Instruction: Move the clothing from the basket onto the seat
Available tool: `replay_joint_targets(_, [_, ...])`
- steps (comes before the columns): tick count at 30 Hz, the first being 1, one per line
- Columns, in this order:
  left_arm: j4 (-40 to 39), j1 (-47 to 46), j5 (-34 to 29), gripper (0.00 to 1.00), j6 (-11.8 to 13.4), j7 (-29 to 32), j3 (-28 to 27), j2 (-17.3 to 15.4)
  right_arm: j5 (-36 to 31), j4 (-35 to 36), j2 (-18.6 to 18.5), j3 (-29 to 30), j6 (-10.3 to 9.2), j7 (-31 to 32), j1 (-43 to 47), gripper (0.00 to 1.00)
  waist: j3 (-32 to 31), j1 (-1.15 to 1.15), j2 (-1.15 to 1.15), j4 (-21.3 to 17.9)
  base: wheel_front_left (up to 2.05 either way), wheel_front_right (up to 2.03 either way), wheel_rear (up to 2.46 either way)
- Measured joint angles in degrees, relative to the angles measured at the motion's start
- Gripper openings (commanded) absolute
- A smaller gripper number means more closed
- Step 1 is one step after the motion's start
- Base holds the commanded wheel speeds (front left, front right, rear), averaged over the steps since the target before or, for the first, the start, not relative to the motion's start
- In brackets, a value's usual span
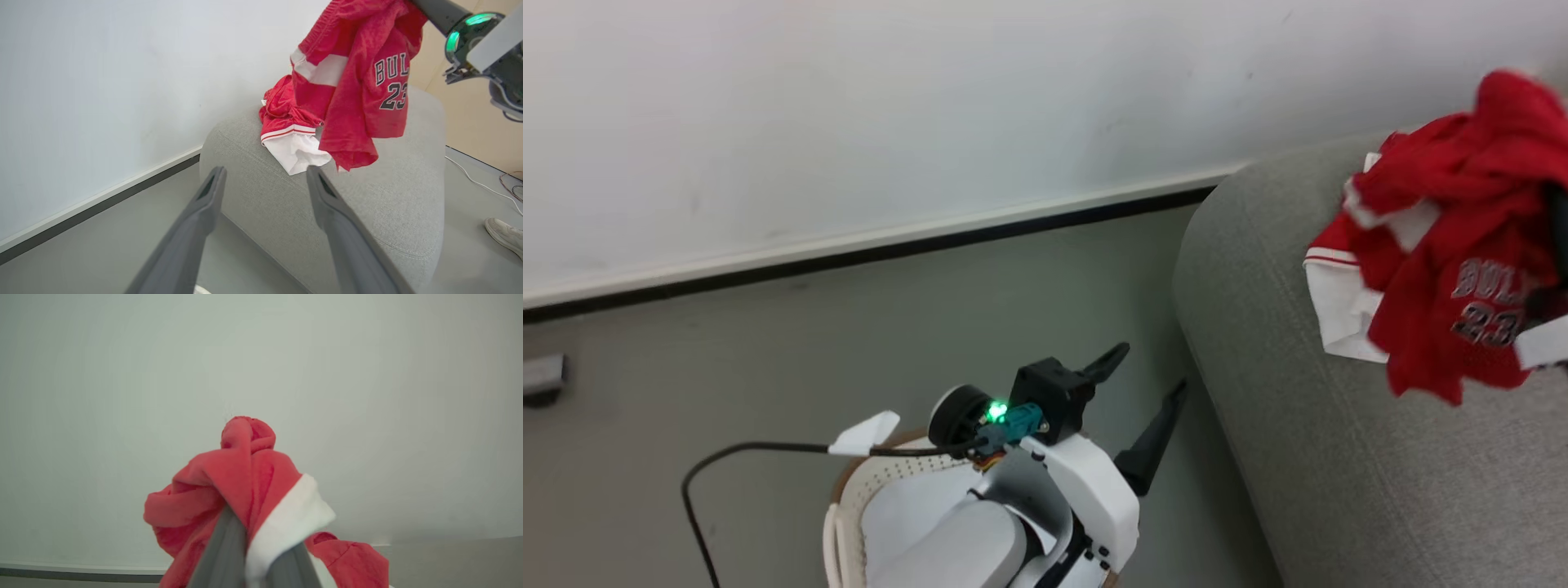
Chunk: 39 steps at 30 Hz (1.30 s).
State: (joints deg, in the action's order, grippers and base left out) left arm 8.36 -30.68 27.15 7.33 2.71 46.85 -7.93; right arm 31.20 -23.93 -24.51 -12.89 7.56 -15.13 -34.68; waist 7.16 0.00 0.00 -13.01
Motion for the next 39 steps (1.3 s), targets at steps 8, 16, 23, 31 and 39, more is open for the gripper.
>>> replay_joint_targets(8, [-1.2,-5.0,-1.2,1.00,-0.9,0.1,-0.8,-0.7,-2.9,-4.6,-6.9,15.1,0.00,1.7,-12.8,0.00,9.4,0.01,0.00,3.3,0.00,0.00,0.00])
replay_joint_targets(16, [-3.4,-8.4,-2.0,1.00,-1.0,-0.1,-1.8,-1.5,-9.3,-14.9,-13.7,28.3,0.00,5.1,-20.7,0.00,17.8,0.01,-0.01,6.7,0.00,0.00,0.00])
replay_joint_targets(23, [-4.0,-9.6,-2.3,1.00,-0.5,-0.4,-2.8,-2.7,-14.0,-26.0,-10.0,37.5,-0.01,2.9,-21.5,0.00,25.4,0.02,-0.01,8.8,0.00,0.00,0.00])
replay_joint_targets(31, [-2.9,-10.2,-2.3,1.00,-0.2,-1.2,-3.8,-3.5,-18.8,-33.9,-6.6,44.6,0.00,0.5,-21.0,0.79,28.4,0.02,-0.01,10.1,0.00,0.00,0.00])
replay_joint_targets(39, [-0.7,-8.4,-0.5,1.00,1.0,-4.3,-6.6,-4.6,-25.1,-31.1,-2.4,39.9,0.00,0.1,-18.2,1.00,24.2,0.01,-0.01,9.0,0.00,0.00,0.00])
